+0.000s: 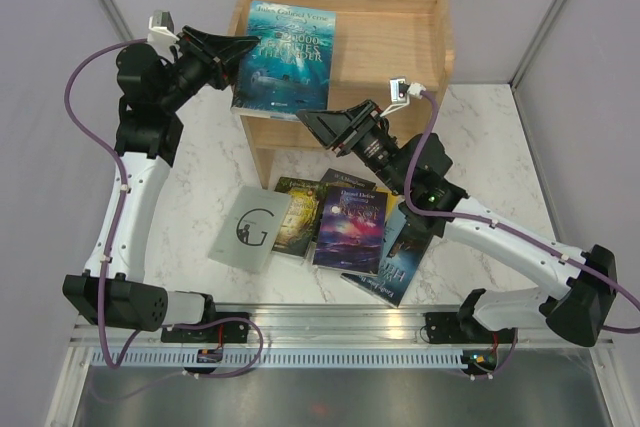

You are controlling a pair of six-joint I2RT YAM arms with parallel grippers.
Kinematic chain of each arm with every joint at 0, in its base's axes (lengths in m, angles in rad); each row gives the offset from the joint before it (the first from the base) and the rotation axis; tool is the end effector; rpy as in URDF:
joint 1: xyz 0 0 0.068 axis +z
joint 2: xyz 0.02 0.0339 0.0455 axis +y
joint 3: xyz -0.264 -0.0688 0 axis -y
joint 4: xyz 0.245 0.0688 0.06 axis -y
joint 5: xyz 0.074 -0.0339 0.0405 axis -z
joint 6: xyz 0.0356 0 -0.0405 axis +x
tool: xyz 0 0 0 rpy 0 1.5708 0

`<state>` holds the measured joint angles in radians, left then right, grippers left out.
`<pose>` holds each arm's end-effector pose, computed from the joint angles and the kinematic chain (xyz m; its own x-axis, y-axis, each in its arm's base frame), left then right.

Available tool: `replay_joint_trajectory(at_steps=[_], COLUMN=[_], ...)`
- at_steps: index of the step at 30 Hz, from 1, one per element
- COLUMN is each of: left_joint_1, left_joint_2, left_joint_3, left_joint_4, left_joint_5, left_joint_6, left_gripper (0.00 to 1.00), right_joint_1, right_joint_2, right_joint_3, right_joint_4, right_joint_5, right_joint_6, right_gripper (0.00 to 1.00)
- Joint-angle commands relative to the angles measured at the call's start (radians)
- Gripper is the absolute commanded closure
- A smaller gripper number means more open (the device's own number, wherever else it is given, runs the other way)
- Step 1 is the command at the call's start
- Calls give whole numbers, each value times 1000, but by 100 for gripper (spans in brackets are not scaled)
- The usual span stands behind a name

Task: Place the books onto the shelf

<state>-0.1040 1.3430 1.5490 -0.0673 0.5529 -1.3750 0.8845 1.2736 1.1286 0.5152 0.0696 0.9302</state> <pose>0.2877 -0.0488 0.4939 -0.5673 -0.7801 -0.2639 0.2527 0.1401 -0.9573 0.1894 0.2273 0.4295 -0.4488 0.7143 -0.5370 -0.6205 0.1834 0.7625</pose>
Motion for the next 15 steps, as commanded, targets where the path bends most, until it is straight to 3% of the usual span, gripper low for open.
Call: replay_joint_trajectory(at_steps=[1, 4, 6, 8, 9, 11, 14, 15], left_joint_1=[6, 7, 10, 18, 20, 29, 44, 49], left_joint_2=[-38, -38, -35, -28, -22, -15, -1, 1], left_joint_3=[6, 2, 3, 10, 13, 34, 48, 49], left_joint_4=[73, 43, 34, 23, 8, -15, -54, -63], left_joint_5=[16, 24, 36, 59, 68, 93, 134, 145], left_joint_6=[-32, -29, -24, -15, -12, 8, 21, 21], left_gripper=[98, 98, 97, 91, 81, 71, 50, 37], right_joint_1=[13, 17, 18, 16, 16, 18, 24, 27], right_joint_2=[-10, 4, 13, 26, 29, 35, 32, 26], right_joint_3=[77, 100, 120, 137, 152, 164, 165, 165], right_joint_4=[95, 100, 92, 85, 77, 72, 75, 77], right_joint_5=[38, 47, 52, 52, 52, 55, 71, 82], right_joint_6=[-14, -10, -5, -2, 1, 5, 13, 15], right_gripper=[46, 49, 61, 81, 87, 100, 100, 100])
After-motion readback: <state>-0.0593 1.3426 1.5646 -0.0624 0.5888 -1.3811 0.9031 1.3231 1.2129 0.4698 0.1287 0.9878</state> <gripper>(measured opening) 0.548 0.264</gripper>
